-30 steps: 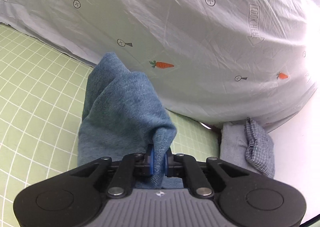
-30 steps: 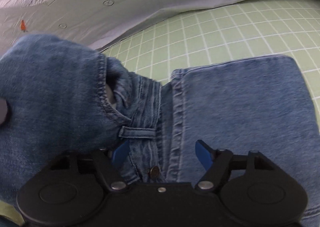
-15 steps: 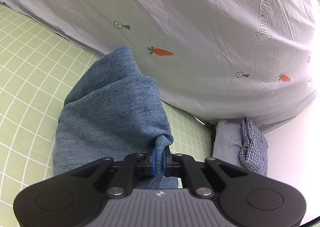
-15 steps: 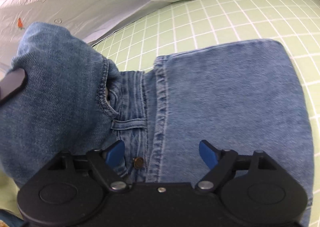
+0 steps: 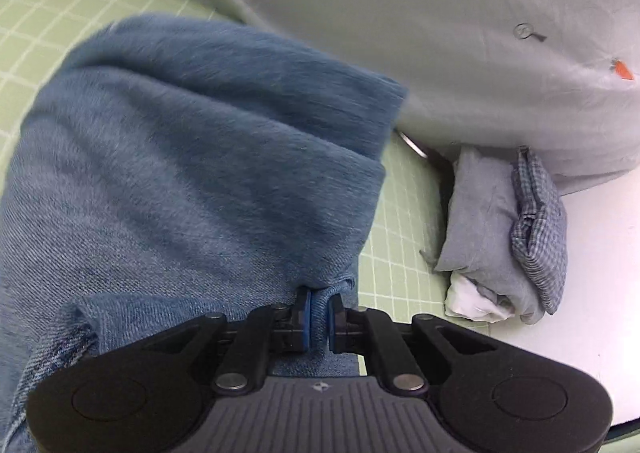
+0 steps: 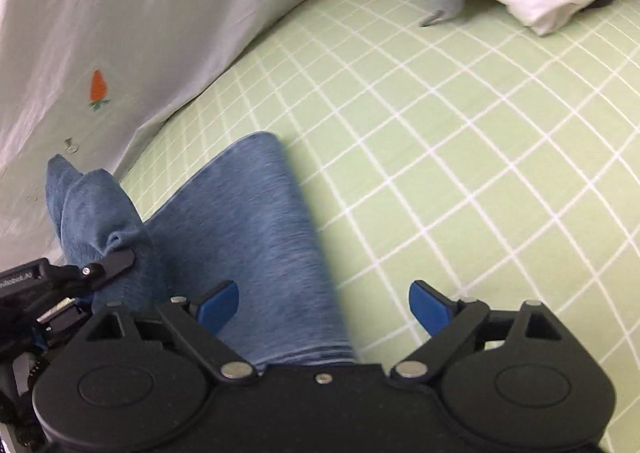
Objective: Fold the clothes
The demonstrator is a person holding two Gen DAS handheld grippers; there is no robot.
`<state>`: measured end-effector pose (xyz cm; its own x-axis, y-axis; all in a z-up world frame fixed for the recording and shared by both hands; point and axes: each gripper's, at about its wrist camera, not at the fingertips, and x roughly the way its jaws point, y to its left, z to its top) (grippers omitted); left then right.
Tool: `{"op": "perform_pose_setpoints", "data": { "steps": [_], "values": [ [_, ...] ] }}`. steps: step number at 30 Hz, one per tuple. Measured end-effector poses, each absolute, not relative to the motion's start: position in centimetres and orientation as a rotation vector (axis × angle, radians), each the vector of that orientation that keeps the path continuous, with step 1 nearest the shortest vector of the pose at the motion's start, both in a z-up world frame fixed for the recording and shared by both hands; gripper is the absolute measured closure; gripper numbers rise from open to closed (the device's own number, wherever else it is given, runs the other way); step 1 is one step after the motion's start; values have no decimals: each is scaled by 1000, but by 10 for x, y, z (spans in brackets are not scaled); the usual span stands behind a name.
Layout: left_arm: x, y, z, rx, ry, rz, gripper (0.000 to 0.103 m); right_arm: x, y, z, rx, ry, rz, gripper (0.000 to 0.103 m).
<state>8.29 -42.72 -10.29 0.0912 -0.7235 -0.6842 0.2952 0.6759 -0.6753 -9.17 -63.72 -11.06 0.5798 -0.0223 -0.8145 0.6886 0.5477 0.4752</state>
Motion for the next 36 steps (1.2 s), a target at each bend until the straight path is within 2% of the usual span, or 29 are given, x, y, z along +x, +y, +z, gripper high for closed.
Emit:
{"op": "perform_pose_setpoints", "data": {
  "steps": [1, 2, 3, 4, 5, 6, 8, 11, 15, 20, 24, 25, 26, 27, 28, 29, 30, 32, 35, 36],
  "values": [
    [82, -435, -104, -377, 1270, -783, 93, -96, -641, -112, 915, 854, -511, 10],
    [81, -442, -102, -341, 1264, -785, 85, -99, -643, -111, 921, 846, -520, 10],
    [78, -446, -96, -319, 1249, -807, 66, -100, -643, -110, 916, 839, -524, 10],
    [75, -448, -90, -327, 1236, -838, 55, -100, -642, -108, 906, 833, -527, 10],
    [73, -446, -82, -342, 1219, -862, 36, -99, -640, -106, 890, 829, -527, 10],
    [69, -442, -72, -349, 1196, -875, 29, -98, -639, -104, 875, 828, -523, 9],
    [63, -432, -51, -354, 1143, -894, 27, -92, -634, -100, 852, 827, -505, 9],
    [58, -405, -21, -295, 1012, -838, 18, -77, -627, -96, 813, 829, -464, 9],
    [65, -361, -7, -223, 922, -624, 18, -50, -613, -90, 772, 842, -395, 9],
    [81, -312, -41, -210, 1029, -427, 18, -14, -599, -90, 816, 844, -269, 7],
    [73, -305, -78, -235, 1147, -423, 18, 16, -586, -108, 877, 900, -202, 7],
    [70, -307, -83, -247, 1163, -438, 18, 20, -583, -112, 898, 907, -176, 10],
    [67, -309, -85, -243, 1167, -453, 18, 23, -581, -117, 929, 915, -136, 23],
    [64, -312, -83, -222, 1159, -463, 18, 25, -580, -121, 971, 922, -82, 52],
    [62, -315, -81, -198, 1148, -476, 18, 23, -580, -120, 991, 910, -50, 58],
    [61, -318, -76, -171, 1132, -494, 18, 16, -582, -116, 979, 883, -41, 76],
    [60, -321, -72, -155, 1116, -513, 17, 7, -585, -111, 982, 845, -17, 81],
    [58, -322, -63, -154, 1084, -549, 17, -19, -598, -105, 1030, 757, 20, 83],
    [59, -326, -57, -87, 1038, -547, 16, -48, -613, -99, 897, 751, -113, 83],
    [60, -328, -59, -63, 1033, -547, 14, -53, -616, -103, 836, 781, -175, 79]
  ]
}}
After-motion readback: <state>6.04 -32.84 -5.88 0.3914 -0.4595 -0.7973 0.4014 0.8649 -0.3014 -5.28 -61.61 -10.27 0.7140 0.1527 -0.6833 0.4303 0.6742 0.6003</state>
